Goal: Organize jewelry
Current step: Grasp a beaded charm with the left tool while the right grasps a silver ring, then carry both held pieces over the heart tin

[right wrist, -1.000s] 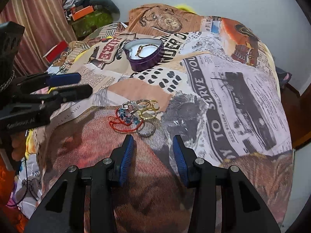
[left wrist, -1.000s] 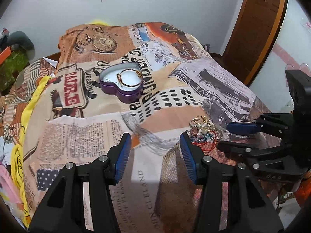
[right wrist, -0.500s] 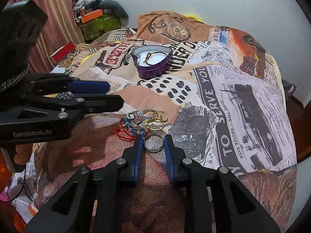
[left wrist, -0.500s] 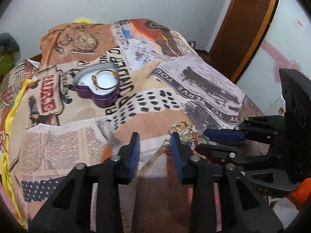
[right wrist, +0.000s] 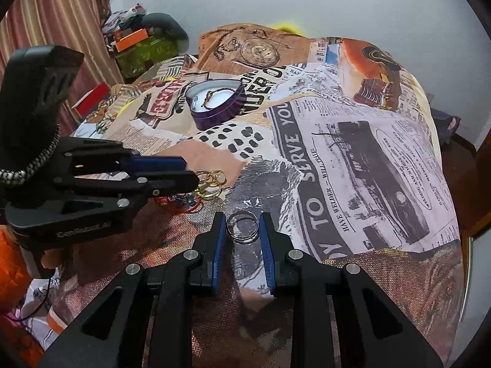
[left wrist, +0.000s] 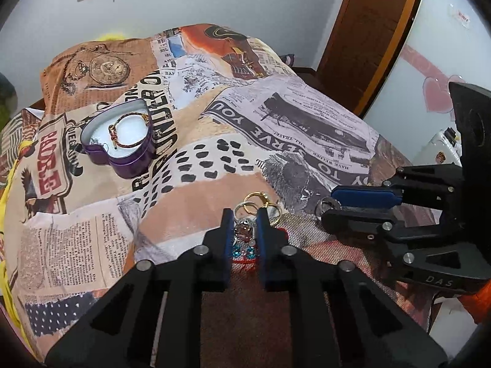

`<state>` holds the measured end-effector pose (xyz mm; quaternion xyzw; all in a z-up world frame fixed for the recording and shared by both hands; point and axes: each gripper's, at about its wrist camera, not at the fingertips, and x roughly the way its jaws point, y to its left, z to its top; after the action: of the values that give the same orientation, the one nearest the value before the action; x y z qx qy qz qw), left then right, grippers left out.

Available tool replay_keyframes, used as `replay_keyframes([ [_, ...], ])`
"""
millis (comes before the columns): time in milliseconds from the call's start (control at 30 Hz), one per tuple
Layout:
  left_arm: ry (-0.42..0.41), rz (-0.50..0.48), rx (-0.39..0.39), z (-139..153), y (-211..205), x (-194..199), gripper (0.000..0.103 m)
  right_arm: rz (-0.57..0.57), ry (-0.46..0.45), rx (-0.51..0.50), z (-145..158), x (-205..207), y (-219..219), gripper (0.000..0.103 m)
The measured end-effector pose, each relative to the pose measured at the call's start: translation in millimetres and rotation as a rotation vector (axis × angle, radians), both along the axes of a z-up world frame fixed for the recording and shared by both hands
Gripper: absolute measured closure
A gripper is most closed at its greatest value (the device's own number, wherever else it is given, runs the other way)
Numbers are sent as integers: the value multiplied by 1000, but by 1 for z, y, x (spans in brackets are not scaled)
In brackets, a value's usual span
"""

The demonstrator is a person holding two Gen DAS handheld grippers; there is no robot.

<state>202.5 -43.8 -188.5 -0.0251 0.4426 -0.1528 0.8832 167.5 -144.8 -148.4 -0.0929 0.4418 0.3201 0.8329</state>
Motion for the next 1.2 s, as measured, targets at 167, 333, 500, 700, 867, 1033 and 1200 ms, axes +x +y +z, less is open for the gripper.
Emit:
replay_keyframes([
  [167,-1,6,-12,1,1,-2,94,-4,-3,17,3,0,-1,83],
  [333,-26,24,-30,12,6,-8,94,-11,-20,35,12,2,-1,83],
  [500,-82,52,-42,34,18,-14,94,-16,-45,57,26,5,2,83],
  [700,-141,98,-36,54,36,-18,94,-10,-78,76,42,10,13,83],
  [867,-178,143,-41,68,56,-20,94,10,-103,98,56,15,25,83],
  [1033,-225,190,-42,83,79,-18,94,31,-139,112,71,22,40,83],
  [1200,-267,227,-39,95,97,-10,94,46,-176,128,85,33,57,83],
])
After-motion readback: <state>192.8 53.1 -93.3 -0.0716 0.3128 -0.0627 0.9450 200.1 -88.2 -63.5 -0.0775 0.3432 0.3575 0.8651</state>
